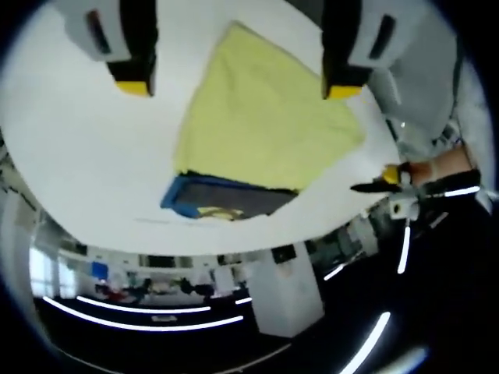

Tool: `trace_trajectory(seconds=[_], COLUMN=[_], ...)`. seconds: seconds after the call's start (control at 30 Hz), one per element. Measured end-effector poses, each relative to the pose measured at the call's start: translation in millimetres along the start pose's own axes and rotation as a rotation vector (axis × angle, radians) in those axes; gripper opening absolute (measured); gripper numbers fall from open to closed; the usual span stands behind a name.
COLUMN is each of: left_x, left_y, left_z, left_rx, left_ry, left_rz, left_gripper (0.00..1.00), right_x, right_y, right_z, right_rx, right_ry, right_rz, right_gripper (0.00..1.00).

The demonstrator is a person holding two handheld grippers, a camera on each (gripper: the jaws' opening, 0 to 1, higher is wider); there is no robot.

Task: Fold the garment on the visible template until the final outline fits inside the template.

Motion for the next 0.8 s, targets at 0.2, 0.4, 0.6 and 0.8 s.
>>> trace_trajectory(seconds=[0.2,0.4,0.6,0.8], left_x=[13.6,17.7,15.4,15.6], left_y=[-4,-5,-7,-8], left_z=[-18.1,-39.3,-54.0,-61.7], left_rx=[-0.095,-0.211,-0.221,-0.231], left_ry=[-0.028,-0.068,-0.196,-0.241], left_rz=[-0.006,-0.001,0.022,0.035], left_gripper=[0.66,0.47,0.31,0.25], right_x=[9,14,17,16], right_y=[0,5,10,18], right_z=[-18.6,-40.1,-42.4,-40.9], right_rx=[-0.110,-0.230,-0.232,-0.232], right_ry=[-0.029,0.065,0.116,0.181], right_rz=[-0.035,-0.049,-0.045,-0.025], right_gripper=[0.62,0.42,0.32,0.21])
Point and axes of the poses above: the point that each gripper's makers call its tool centre point, and the gripper's own axes: y roughly forward along the fingers, x roughly to its right, z roughly out of its top, the point moved 7 cm from there along -y, roughly backward along the fingers, and after that the axes turned 14 degrees about y, right-handed, at the moved point
